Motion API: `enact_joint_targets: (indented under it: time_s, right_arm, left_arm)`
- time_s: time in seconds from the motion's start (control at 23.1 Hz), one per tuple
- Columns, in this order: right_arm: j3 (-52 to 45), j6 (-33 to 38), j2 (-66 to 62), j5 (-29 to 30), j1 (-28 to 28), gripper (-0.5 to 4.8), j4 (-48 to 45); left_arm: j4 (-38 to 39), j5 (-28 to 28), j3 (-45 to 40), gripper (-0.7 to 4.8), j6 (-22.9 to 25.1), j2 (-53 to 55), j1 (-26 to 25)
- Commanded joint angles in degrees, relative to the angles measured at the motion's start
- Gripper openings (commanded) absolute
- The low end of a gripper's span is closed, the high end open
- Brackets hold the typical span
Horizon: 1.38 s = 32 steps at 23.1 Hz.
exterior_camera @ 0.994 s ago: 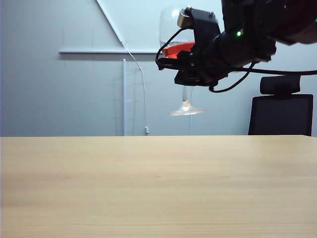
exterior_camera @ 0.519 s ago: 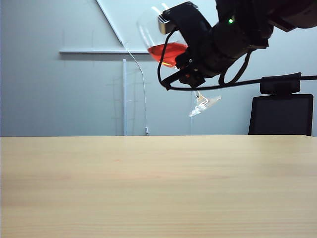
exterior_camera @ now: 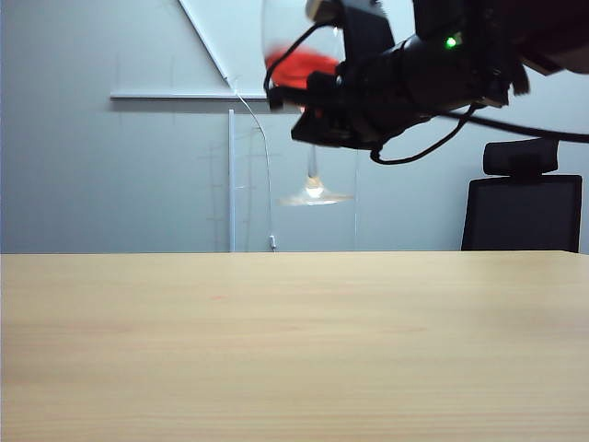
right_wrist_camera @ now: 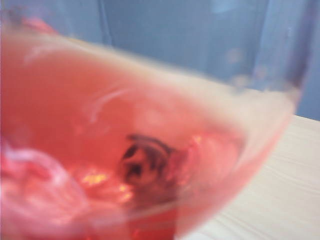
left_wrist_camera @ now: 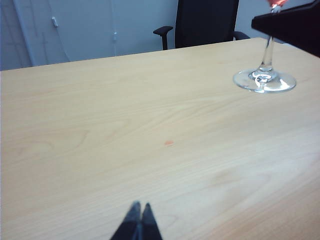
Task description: Gently pick up the goblet, rotate it counterclockwise for two full turns (viewing from above), and then place it back on the table.
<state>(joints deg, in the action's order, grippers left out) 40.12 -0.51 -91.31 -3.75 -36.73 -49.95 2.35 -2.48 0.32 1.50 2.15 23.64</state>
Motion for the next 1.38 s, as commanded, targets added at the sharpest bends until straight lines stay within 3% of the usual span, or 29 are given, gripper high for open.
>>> enact_joint_targets:
  time_s: [0.04, 0.39, 0.82, 1.08, 1.38]
  right_arm:
    - [-3.17, 12.72, 0.83, 0.92, -0.07, -0.05, -12.59]
    - [-5.11, 23.71, 0.42, 3.08, 0.74, -0.05, -15.04]
    - [-4.85, 27.52, -0.24, 5.18, 2.93, -0.05, -11.85]
    - [-2.75, 23.87, -1.62, 3.8, 3.26, -0.05, -3.08]
    - [4.15, 9.64, -1.68, -1.9, 2.49, -0.05, 10.73]
  left_arm:
    - [-0.68, -0.15, 0.2, -0.05, 0.02, 0.09, 0.0]
    - [-0.68, -0.15, 0.2, -0.05, 0.02, 0.09, 0.0]
    - [-0.68, -0.15, 0.2, -0.05, 0.02, 0.09, 0.0]
    - [-0.7, -0.15, 0.2, -0.05, 0.02, 0.07, 0.0]
    - [-0.7, -0.15, 0.2, -0.05, 0.02, 0.04, 0.0]
